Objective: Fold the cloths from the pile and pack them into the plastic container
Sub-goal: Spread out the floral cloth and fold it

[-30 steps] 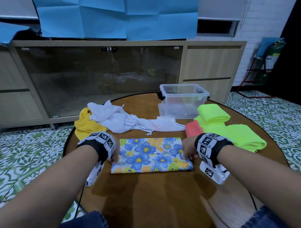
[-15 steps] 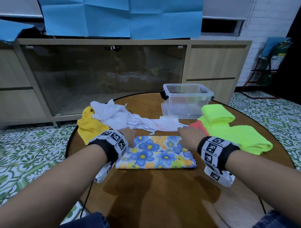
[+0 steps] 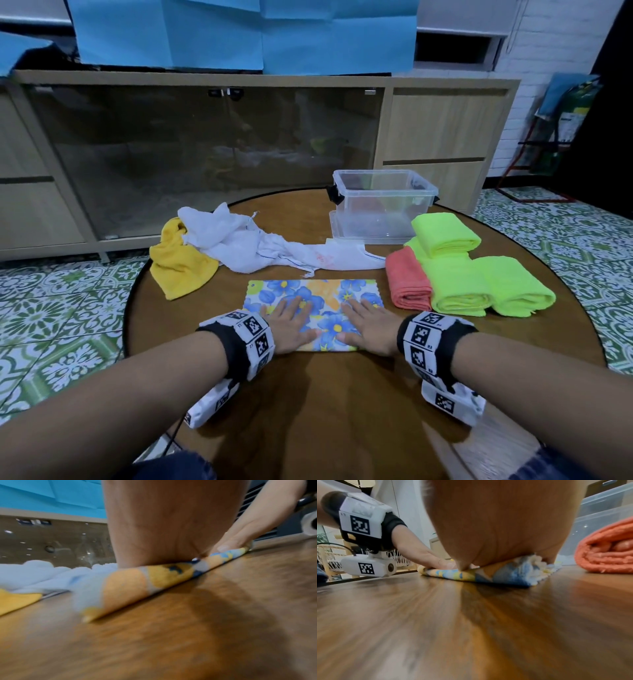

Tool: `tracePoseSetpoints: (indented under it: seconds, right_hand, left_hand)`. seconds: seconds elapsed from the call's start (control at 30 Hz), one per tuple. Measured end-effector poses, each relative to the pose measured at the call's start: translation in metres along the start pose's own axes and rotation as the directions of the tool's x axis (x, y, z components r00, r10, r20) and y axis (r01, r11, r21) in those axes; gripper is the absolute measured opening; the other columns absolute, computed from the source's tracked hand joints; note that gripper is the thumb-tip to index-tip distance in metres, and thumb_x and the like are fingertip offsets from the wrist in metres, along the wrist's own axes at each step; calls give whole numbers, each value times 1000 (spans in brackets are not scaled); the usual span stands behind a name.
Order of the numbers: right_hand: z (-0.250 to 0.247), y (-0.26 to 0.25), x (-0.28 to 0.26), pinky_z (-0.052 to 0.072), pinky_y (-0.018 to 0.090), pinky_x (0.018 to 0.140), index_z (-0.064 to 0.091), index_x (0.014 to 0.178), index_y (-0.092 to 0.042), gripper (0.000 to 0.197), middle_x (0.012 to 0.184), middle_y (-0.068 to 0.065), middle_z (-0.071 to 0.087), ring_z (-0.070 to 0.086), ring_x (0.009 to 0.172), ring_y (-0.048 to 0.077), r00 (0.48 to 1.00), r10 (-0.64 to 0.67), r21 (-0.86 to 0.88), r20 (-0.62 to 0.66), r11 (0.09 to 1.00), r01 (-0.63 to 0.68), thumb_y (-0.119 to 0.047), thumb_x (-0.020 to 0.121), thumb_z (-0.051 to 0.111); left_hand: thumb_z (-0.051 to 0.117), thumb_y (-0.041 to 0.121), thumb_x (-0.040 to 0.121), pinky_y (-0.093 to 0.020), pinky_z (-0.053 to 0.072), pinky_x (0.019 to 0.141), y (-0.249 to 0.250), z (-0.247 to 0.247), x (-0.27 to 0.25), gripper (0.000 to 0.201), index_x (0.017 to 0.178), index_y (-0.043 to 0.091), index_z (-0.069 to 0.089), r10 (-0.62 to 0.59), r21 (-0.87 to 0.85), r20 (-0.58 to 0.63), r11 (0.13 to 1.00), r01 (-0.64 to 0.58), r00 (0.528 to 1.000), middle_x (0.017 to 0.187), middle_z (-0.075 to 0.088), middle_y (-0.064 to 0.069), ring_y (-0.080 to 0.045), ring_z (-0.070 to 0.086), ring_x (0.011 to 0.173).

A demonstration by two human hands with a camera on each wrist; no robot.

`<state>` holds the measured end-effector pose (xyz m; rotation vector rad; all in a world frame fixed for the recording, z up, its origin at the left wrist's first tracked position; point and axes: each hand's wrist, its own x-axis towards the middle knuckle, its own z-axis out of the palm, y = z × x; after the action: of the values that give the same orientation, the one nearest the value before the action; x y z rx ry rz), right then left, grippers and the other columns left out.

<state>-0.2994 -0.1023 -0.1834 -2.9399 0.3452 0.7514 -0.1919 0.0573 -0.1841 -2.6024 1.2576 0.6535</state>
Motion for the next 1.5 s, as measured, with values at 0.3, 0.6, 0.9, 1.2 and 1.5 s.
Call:
tracePoseSetpoints:
  seconds: [0.3, 0.6, 0.9, 1.2, 1.5]
  right_hand:
    - [-32, 25, -13, 29, 36, 108, 23, 147, -13, 70, 151, 11, 27, 31, 136, 25, 983, -21, -87, -184, 996, 5, -57, 94, 34]
    - [-26, -24, -13, 42, 37, 77, 43, 117, -12, 50, 117, 8, 46, 49, 103, 26, 987, -103, -157, -123, 984, 83, -44, 82, 59]
    - [-44, 5, -4, 37, 41, 102, 38, 138, -13, 64, 142, 7, 37, 38, 129, 27, 963, 15, -86, -270, 996, -39, -58, 93, 35]
    - [-28, 56, 5, 15, 36, 115, 3, 149, 0, 66, 157, 15, 3, 9, 145, 30, 933, 331, 24, -143, 943, -331, -35, 102, 32]
    - [-47, 8, -26, 41, 29, 87, 50, 123, -15, 49, 117, 1, 56, 52, 100, 17, 950, -114, 131, -291, 979, 157, -53, 92, 46]
  left_hand:
    - [17, 92, 63, -48, 3, 116, -43, -22, -6, 111, 151, 26, -1, 34, 48, -52, 998, -32, 998, 158, -11, -1, -24, -4, 146]
    - [61, 23, 80, -33, 35, 98, -4, -13, -10, 56, 129, 22, 35, 319, 222, -152, 933, -282, 935, 133, 31, -3, -22, 36, 120]
    - [53, 3, 80, -36, 43, 94, -5, -14, -12, 55, 129, 22, 36, 307, 226, -165, 937, -267, 937, 131, 33, -3, -22, 39, 118]
    - [51, 0, 81, -37, 44, 95, -4, -12, -10, 69, 140, 27, 26, 284, 226, -138, 942, -250, 949, 136, 29, -2, -23, 35, 122]
    - [36, 5, 91, -35, 41, 96, 0, -27, -6, 38, 124, 21, 48, 168, -44, -201, 983, -180, 965, 129, 45, -2, -23, 48, 117]
